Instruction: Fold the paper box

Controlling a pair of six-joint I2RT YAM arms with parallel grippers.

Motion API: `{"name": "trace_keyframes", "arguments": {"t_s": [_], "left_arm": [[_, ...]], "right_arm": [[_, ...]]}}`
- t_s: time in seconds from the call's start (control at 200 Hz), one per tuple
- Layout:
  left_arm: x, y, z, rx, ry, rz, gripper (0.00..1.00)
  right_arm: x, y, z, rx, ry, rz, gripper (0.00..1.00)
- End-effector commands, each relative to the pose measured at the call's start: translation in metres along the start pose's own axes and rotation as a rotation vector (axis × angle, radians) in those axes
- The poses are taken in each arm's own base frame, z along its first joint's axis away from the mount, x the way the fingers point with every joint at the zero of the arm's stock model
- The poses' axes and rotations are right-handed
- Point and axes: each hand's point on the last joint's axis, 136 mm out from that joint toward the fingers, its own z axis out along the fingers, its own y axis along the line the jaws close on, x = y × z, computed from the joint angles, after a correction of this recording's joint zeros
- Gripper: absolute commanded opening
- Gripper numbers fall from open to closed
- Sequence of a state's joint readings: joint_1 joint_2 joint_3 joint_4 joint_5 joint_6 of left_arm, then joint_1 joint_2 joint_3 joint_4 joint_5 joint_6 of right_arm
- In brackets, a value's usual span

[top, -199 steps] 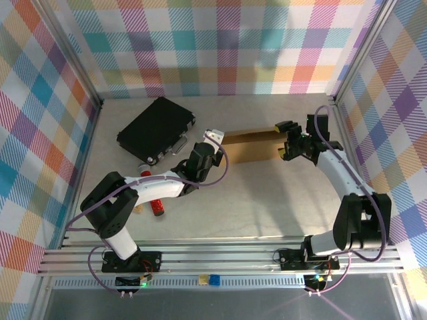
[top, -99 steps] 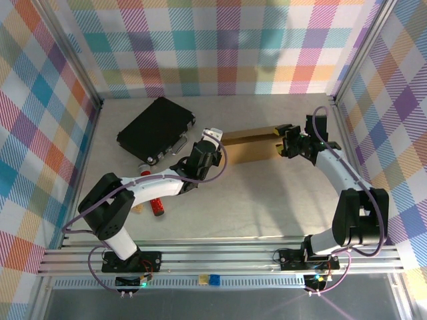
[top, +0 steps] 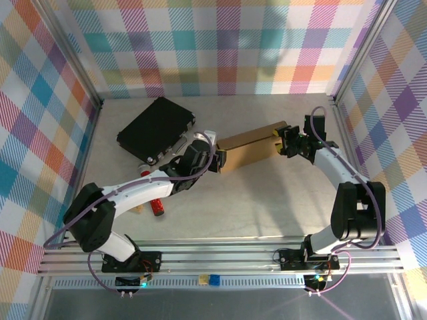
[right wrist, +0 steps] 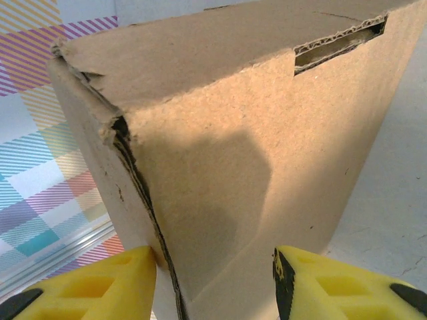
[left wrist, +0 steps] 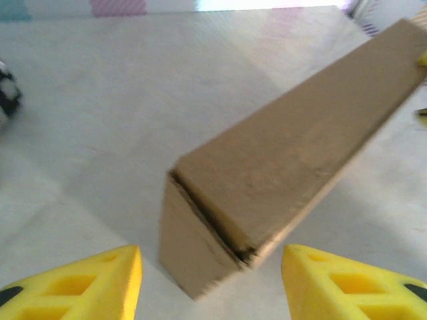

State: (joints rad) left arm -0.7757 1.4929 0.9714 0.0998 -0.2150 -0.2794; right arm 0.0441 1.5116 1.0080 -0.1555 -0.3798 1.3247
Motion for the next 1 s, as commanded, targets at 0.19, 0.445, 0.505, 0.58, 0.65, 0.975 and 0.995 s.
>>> {"name": "trace_keyframes", "arguments": {"t_s": [0.19,0.445,0.505,0.58,0.65,0.975,0.995], "left_arm": [[-0.031,-0.008,-0.026,0.127,0.161,-0.545,0.56],[-0.030,0.006,0.020,0.121,0.303,-0.764,0.50],[-0.025,0.008,0.031,0.113,0.311,-0.774,0.49],[-0.015,0.007,0.044,0.116,0.351,-0.792,0.44],[-0.004,0.011,0.045,0.070,0.391,-0.787,0.39],[-0.022,0.034,0.007,-0.053,0.357,-0.644,0.39],[-0.023,0.035,0.005,-0.056,0.360,-0.636,0.39]], "right_arm": [[0.000,-0.028,0.012,0.103,0.021,0.077,0.48],[0.002,-0.032,0.011,0.126,0.036,0.086,0.46],[0.003,-0.032,0.011,0.132,0.040,0.085,0.45],[0.004,-0.034,0.011,0.146,0.045,0.084,0.45],[0.005,-0.038,0.010,0.163,0.050,0.083,0.43],[0.019,-0.080,-0.008,0.246,0.072,0.021,0.35],[0.020,-0.083,-0.009,0.249,0.077,0.014,0.35]]}}
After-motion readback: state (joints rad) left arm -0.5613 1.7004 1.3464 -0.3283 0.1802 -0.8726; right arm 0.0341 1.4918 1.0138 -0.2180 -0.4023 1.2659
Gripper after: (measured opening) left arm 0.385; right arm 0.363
